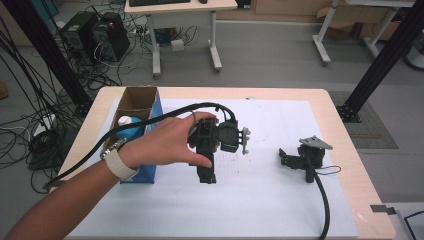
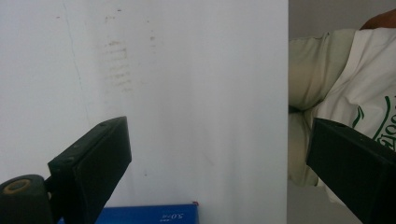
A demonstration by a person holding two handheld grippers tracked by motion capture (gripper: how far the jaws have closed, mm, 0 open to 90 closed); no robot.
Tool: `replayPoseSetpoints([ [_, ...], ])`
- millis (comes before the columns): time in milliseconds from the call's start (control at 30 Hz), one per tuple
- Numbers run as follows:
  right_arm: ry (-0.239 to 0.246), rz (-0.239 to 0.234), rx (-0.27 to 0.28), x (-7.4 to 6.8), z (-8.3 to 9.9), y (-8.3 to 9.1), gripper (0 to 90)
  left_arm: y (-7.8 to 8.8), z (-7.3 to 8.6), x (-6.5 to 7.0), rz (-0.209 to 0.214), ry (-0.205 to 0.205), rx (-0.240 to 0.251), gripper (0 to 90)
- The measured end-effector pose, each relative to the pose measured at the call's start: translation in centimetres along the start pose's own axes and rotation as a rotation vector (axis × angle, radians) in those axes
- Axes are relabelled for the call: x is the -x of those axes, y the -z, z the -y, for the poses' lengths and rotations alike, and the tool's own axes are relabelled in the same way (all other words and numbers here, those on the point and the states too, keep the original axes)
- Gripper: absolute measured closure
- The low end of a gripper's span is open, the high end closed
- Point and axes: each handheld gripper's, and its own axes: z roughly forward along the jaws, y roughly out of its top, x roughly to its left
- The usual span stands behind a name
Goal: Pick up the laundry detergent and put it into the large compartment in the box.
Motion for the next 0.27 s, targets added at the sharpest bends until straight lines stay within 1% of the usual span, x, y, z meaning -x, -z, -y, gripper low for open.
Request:
replayPoseSetpoints([
  [267, 0.000, 0.000, 0.000, 0.00, 0.00, 0.00, 0.3, 0.05, 0.16, -0.09, 0.003, 0.003, 0.004, 7.1],
])
